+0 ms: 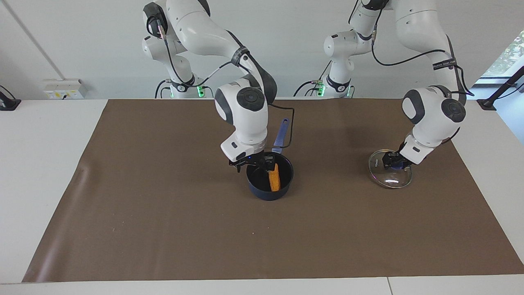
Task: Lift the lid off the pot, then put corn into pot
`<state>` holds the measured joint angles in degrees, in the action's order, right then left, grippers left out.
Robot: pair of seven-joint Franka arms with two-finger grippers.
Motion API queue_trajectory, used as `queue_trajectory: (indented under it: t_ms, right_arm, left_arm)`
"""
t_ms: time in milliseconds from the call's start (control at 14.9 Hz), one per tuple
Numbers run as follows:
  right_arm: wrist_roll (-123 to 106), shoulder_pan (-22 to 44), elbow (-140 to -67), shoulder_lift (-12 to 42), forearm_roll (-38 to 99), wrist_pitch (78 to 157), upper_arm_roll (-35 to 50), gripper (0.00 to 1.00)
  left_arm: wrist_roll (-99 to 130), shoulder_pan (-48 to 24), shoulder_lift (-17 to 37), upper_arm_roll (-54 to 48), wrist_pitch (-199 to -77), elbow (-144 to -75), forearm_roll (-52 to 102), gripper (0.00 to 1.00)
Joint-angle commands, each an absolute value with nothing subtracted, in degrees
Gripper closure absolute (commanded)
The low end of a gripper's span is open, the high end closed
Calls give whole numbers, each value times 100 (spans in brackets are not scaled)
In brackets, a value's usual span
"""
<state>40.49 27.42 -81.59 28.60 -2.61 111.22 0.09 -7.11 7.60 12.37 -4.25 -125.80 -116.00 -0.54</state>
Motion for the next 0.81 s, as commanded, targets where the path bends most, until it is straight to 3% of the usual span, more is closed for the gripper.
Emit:
queue_trajectory:
  t_ms: [0, 67, 201, 336, 403, 470, 738]
  right_arm:
    - [2994, 1980, -8515, 2033, -308, 10479, 88, 0]
    - [2605, 1682, -8604, 1743, -308, 10137, 88, 0]
    - [1981, 1136, -8622, 1355, -299, 9521, 88, 0]
    - [1339, 827, -8709, 1082, -290, 9134, 79, 0]
    - [1066, 626, -8927, 890, -290, 8949, 88, 0]
    - [924, 476, -9191, 714, -290, 8982, 88, 0]
    - [809, 360, -9615, 370, -272, 9246, 70, 0]
  left_arm:
    - [-773, 703, 1019, -404, -12771, -11830, -141, 49]
    - [-782, 686, 1020, -396, -12779, -11821, -141, 44]
    - [-922, 668, 1028, -404, -12797, -11804, -149, 54]
    - [-1063, 677, 1028, -404, -12797, -11795, -141, 54]
    - [-1142, 668, 1028, -404, -12806, -11795, -149, 36]
    - [-1169, 668, 1028, -404, -12797, -11795, -141, 0]
    - [-1371, 659, 1081, -422, -12631, -11497, -149, 0]
